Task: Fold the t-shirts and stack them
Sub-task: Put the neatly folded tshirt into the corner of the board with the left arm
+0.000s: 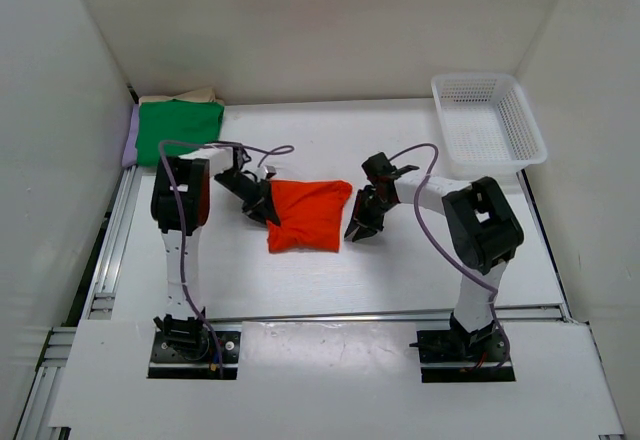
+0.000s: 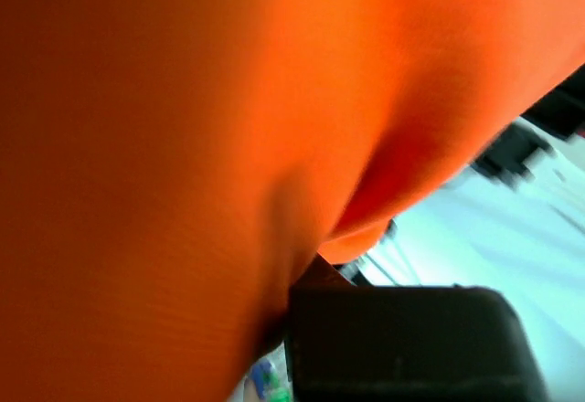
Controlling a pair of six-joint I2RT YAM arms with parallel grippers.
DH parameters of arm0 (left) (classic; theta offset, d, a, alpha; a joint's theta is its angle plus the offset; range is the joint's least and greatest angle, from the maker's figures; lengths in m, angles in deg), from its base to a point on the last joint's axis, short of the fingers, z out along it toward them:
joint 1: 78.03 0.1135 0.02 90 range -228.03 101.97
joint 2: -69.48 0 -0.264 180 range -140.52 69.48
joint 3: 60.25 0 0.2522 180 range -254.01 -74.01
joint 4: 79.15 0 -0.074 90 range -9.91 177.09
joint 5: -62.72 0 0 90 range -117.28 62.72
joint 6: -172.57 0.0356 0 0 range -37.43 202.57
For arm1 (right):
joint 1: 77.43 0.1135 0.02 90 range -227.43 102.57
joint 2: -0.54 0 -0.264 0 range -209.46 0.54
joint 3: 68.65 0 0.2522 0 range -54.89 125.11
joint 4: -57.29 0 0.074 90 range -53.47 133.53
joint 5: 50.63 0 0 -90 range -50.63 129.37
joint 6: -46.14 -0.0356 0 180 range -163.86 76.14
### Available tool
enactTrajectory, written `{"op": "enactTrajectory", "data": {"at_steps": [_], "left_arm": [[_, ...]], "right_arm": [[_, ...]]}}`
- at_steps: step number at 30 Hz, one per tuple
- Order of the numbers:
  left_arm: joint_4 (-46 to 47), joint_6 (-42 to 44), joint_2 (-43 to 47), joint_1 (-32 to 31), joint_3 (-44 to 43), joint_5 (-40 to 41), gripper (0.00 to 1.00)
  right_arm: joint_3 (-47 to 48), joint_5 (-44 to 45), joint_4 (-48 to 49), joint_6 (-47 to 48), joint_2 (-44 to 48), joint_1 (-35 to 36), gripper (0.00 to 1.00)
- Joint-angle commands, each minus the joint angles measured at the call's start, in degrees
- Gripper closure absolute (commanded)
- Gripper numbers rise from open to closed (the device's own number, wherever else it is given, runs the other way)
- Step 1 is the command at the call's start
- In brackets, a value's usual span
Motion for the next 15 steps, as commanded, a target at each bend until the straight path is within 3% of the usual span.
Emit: {"op": "enactTrajectory", "data": {"at_steps": [1,6,10,15], "left_arm": [[-0.2,1.4,4.9,3.0,-5.5,16.1,0.9],[-4.1,1.4,5.7,1.9,-14.9,29.8,0.9],[-6.3,1.4,4.2,0.8,-21.1,45.3,0.9],[0.2,1.4,6.0,-0.4,-22.0,63.7,0.9]], "right_arm": [[-1.9,2.2,-1.4,1.1,5.1,-2.6,0.66],[-1.8,3.8,-4.1,4.0,7.0,-4.9,0.66],[-0.1,4.5,-6.3,5.5,7.0,-6.0,0.65],[1.0,4.5,-6.8,6.0,7.0,-6.0,0.65]]}}
